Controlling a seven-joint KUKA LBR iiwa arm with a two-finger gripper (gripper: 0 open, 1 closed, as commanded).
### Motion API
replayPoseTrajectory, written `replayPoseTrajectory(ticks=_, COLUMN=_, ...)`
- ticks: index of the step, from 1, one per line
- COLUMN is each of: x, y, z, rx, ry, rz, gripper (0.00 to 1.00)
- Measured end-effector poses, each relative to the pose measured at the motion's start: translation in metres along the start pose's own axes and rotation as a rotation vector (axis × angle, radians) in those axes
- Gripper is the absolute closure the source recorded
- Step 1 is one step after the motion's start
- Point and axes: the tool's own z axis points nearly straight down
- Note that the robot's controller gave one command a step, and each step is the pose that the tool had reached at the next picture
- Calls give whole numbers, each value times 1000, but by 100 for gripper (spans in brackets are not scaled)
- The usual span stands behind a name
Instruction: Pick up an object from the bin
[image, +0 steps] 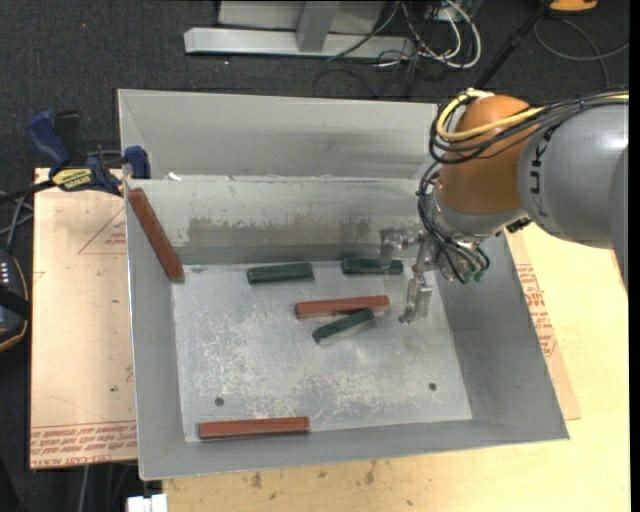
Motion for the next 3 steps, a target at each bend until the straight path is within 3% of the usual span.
replayPoseTrajectory(ticks=1, x=5, y=46, z=6, rx=-1, ry=1, rz=-66, gripper=0)
replayPoseTrajectory(ticks=2, x=5, y=62, z=46, rx=0, ry=-1, rz=1, gripper=0)
replayPoseTrajectory(ticks=3, x=6, y=70, z=44, rx=1, ry=-3, rz=-200, gripper=100)
